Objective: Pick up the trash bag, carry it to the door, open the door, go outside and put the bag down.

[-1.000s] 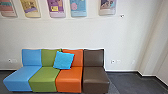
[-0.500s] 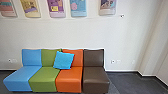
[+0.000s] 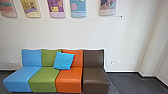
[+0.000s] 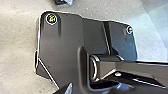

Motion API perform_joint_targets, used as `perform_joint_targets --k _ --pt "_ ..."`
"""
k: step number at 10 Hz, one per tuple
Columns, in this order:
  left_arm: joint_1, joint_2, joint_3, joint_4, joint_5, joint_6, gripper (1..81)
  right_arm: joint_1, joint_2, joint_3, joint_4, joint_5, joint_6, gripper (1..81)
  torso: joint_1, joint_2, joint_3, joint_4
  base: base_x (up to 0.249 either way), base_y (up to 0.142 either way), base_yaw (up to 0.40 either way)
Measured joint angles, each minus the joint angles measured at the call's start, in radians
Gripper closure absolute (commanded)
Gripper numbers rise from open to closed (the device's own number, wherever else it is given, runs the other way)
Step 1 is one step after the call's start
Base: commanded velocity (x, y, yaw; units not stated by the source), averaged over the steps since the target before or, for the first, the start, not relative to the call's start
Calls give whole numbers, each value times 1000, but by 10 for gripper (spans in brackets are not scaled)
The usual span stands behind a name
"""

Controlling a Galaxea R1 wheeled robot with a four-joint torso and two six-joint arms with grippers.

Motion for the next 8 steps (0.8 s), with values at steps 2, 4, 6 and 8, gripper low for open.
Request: perform_joint_targets --k 2,4,6,8 --pt "-18 -54 56 -13 1 -1 10 23 -94 108 10 -2 6 10 37 -59 -53 0 0 0 0" --pt "-38 -75 74 -28 -1 -4 10 49 -169 173 23 -1 7 10 82 -128 -119 0 0 0 0" --pt "-59 -76 79 -31 -3 -4 10 74 -240 248 40 0 7 10 128 -200 -183 0 0 0 0" --pt "-74 -76 80 -33 20 -4 10 103 -315 337 53 -2 7 10 170 -264 -201 0 0 0 0"
